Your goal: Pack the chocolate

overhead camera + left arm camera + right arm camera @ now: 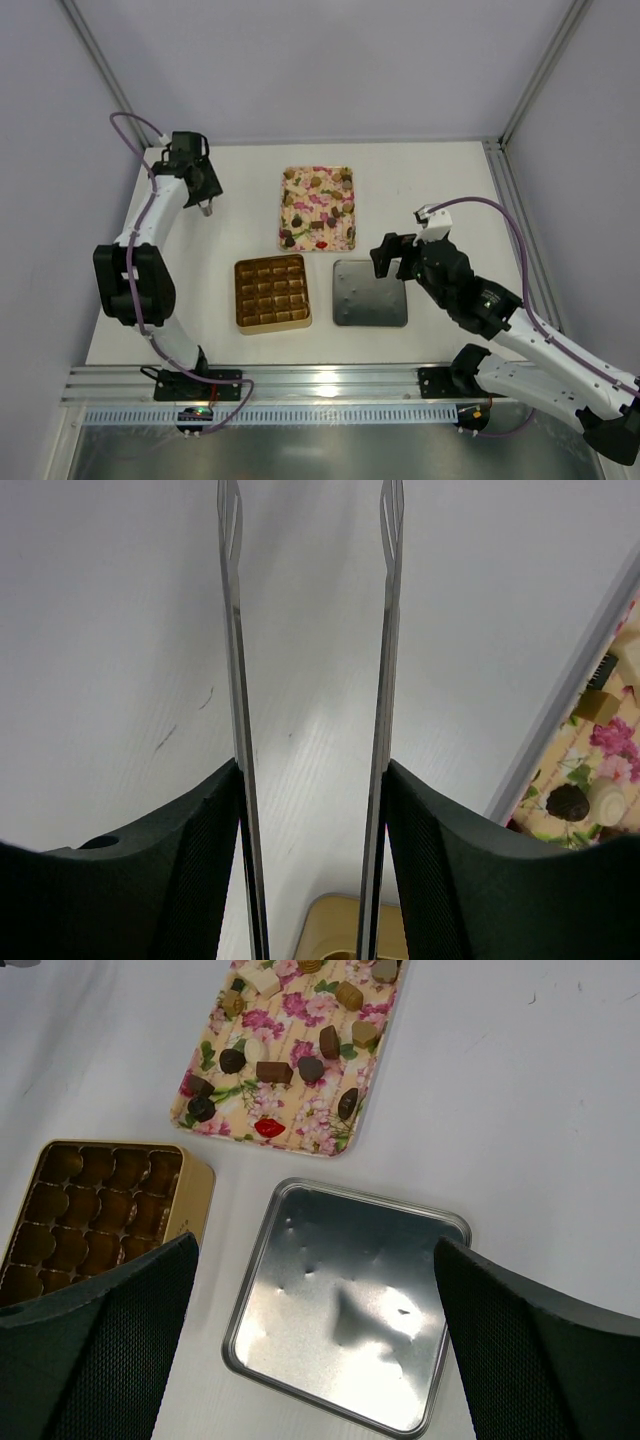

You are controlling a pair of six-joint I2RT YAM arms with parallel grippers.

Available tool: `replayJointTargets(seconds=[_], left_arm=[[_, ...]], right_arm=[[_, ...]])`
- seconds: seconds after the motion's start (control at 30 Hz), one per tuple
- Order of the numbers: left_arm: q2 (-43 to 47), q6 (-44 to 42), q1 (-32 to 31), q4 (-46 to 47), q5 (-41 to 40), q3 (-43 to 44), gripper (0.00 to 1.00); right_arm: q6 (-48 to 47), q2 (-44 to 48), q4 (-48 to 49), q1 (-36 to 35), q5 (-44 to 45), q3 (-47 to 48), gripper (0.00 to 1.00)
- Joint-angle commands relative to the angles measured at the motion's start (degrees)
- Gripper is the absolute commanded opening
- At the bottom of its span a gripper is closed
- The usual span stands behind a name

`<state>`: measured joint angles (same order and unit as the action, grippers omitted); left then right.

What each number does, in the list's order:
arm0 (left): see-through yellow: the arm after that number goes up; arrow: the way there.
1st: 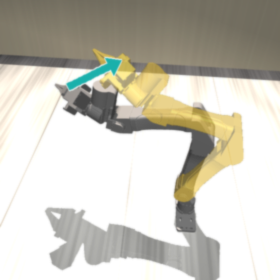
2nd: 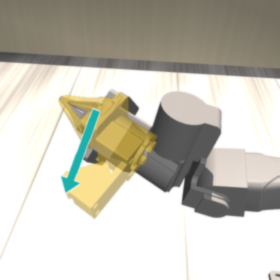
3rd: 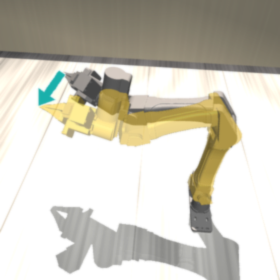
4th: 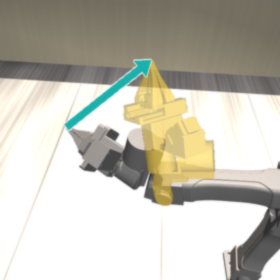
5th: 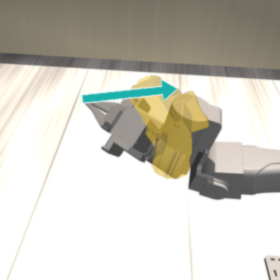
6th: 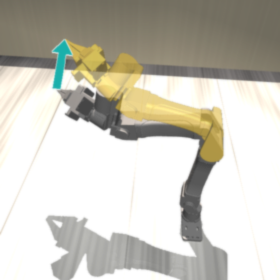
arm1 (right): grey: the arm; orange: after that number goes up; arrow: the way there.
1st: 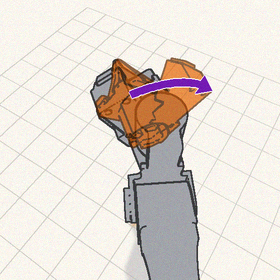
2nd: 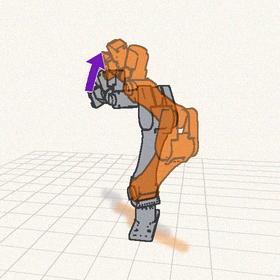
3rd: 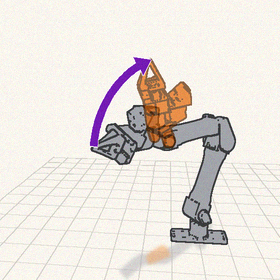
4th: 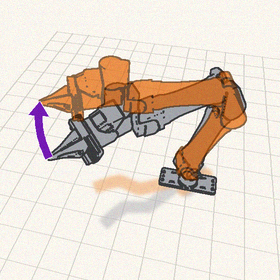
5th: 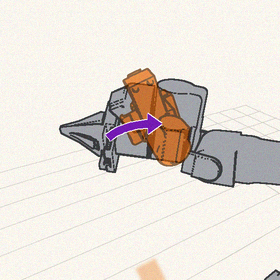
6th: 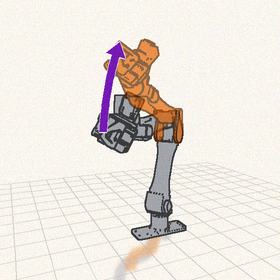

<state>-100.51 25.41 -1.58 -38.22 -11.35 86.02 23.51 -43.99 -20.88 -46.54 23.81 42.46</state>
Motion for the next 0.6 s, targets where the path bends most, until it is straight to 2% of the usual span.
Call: replayJointTargets(seconds=[0.0,0.1,0.2,0.57], left_arm=[[3.56,0.69,-1.66,-4.05,-1.65,1.61,0.56],[5.76,0.43,-3.51,-5.99,-1.57,1.96,0.56],[7.43,0.34,-6.05,-8.45,-0.77,2.93,0.51],[10.95,1.57,-22.04,-13.55,1.24,4.69,0.50]], right_arm=[[1.28,0.74,0.93,-0.30,0.53,0.34,1.00],[1.28,1.01,0.41,-0.21,0.79,0.43,1.00],[1.45,1.62,-0.65,-0.21,1.23,0.43,1.00],[3.03,4.08,-2.67,-0.21,3.17,-1.50,1.00]])
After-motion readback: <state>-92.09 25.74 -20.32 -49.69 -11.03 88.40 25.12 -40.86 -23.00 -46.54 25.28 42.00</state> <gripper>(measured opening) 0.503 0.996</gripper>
